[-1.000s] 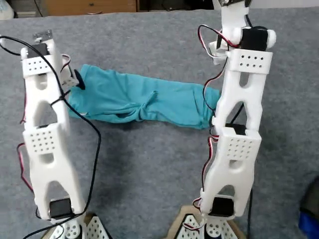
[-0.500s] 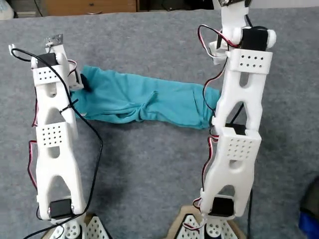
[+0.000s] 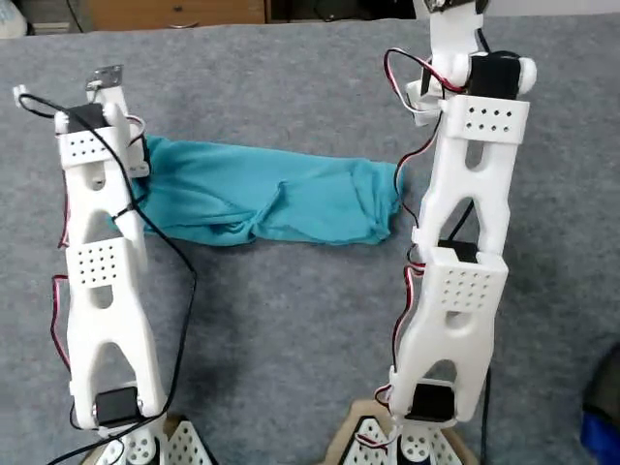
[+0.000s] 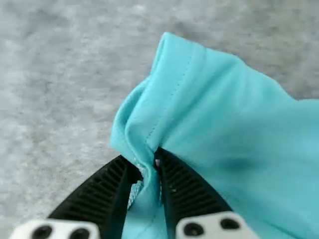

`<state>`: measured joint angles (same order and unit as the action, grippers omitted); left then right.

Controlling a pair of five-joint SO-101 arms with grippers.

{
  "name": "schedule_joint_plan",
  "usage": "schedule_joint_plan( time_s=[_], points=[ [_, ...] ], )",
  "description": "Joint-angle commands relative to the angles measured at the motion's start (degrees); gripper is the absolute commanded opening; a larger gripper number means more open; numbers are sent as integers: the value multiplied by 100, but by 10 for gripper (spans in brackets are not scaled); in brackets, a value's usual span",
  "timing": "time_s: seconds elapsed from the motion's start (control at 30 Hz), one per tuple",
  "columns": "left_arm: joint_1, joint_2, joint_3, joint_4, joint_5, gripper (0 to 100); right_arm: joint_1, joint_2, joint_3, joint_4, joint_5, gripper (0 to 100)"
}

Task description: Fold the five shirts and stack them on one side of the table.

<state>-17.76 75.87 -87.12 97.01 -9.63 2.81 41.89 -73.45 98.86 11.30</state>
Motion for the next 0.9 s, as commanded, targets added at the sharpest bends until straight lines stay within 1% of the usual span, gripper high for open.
schedule_joint_plan(
  time_s=[0.0,0.1,0.17,0.23,0.43,0.5,0.67,0.73,0.87],
  points=[
    [-475,-48,-123,44,158,19,110,-22,-242,-158,62,30],
    [-334,-303,-316,378,352,19,136,-22,-251,-176,62,30],
    [-26,-541,-264,378,422,19,224,-22,-259,-176,70,30],
    [396,-892,-211,378,615,19,400,-22,-215,-308,70,30],
    [1969,-2088,132,378,642,19,1411,479,-295,-1073,79,30],
    [2418,-2308,264,360,633,19,1613,593,-426,-1169,79,30],
    [3244,-2316,387,53,703,19,1710,804,-760,-1143,79,30],
    [3481,-2325,378,35,853,19,1710,866,-813,-1143,79,30],
    [3921,-2369,343,35,879,19,1710,884,-813,-1152,79,30]
  ],
)
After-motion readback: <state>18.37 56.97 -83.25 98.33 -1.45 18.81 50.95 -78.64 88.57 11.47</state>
